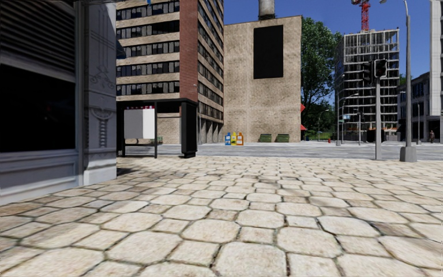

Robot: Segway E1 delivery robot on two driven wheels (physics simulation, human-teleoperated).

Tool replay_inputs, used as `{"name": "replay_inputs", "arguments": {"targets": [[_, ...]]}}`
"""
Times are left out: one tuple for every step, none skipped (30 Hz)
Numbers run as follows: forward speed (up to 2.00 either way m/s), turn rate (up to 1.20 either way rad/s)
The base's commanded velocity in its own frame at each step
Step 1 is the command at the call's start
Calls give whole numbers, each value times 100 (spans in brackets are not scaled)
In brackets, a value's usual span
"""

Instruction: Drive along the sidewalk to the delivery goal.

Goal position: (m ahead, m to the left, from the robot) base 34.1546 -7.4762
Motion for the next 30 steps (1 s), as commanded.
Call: {"name": "replay_inputs", "arguments": {"targets": [[200, 0], [200, 0], [200, 0], [200, 0], [200, 0], [200, 0], [200, 0], [200, 0], [200, 0], [200, 0], [200, 0], [200, 0], [200, 0], [200, 0], [200, 0], [200, 0], [200, 0], [200, 0], [200, 0], [200, 0], [200, 0], [200, 0], [200, 0], [200, 11], [200, 25], [200, 32], [200, 37], [200, 37], [200, 46], [200, 55]]}}
